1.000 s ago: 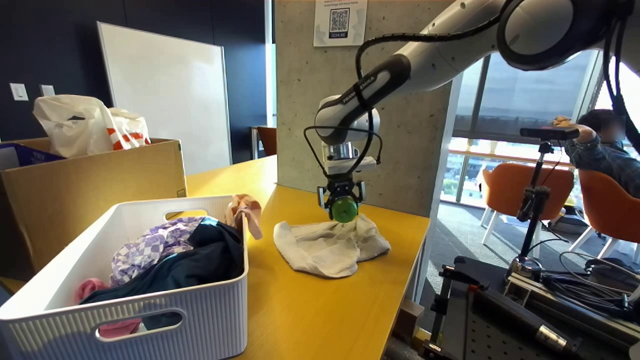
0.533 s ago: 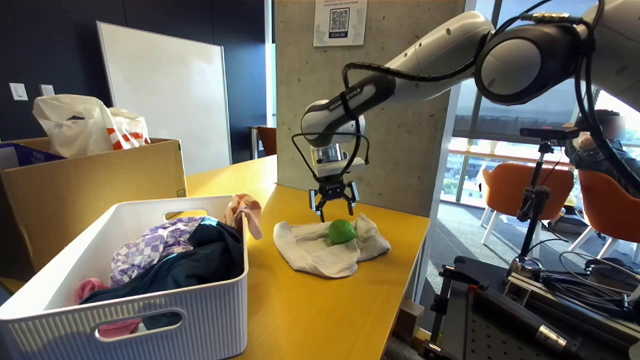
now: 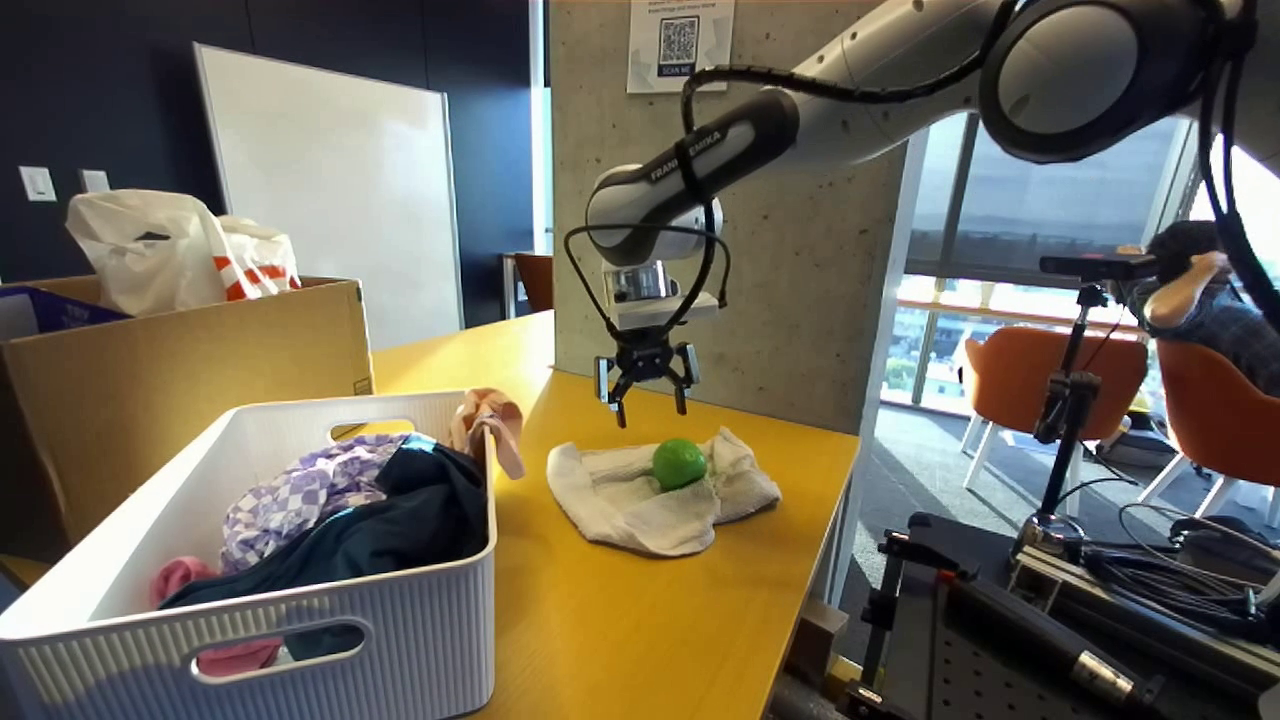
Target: Put the apple on the towel and cover it, then put it in the basket
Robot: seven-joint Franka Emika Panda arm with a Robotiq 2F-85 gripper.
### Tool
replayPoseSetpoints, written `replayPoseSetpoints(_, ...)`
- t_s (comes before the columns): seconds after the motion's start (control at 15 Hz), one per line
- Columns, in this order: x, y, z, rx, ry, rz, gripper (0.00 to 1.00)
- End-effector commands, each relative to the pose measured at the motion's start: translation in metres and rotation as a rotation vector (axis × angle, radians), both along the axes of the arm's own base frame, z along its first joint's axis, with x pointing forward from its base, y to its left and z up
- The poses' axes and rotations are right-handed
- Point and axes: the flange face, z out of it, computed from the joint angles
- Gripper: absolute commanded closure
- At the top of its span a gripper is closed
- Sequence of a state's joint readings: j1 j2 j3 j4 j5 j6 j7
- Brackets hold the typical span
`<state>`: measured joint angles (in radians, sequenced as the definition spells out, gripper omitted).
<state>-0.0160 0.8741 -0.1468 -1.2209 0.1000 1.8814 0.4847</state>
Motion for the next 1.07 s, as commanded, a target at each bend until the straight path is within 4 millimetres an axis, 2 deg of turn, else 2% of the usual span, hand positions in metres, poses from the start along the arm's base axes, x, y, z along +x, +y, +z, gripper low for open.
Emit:
replayPoseSetpoints(0.0, -0.003, 0.019, 0.007, 0.005, -0.008, 0.024, 0.0)
replayPoseSetpoints(0.13, -0.012, 0.051, 0.012, 0.012, -0.011, 0.063, 0.0)
replayPoseSetpoints(0.2, -0.015, 0.057, 0.012, 0.012, -0.009, 0.071, 0.0)
replayPoseSetpoints(0.53, -0.019, 0.047, 0.007, 0.012, -0.005, 0.059, 0.0)
replayPoseSetpoints(0.6, -0.019, 0.044, 0.025, 0.036, -0.004, 0.051, 0.0)
replayPoseSetpoints(0.67, -0.023, 0.045, 0.03, 0.036, -0.001, 0.025, 0.0)
replayPoseSetpoints(0.73, -0.029, 0.045, 0.034, 0.042, -0.002, -0.006, 0.0)
replayPoseSetpoints(0.93, -0.064, 0.033, 0.047, 0.031, -0.008, -0.101, 0.0)
replayPoseSetpoints(1.0, -0.072, 0.033, 0.046, 0.031, 0.004, -0.117, 0.0)
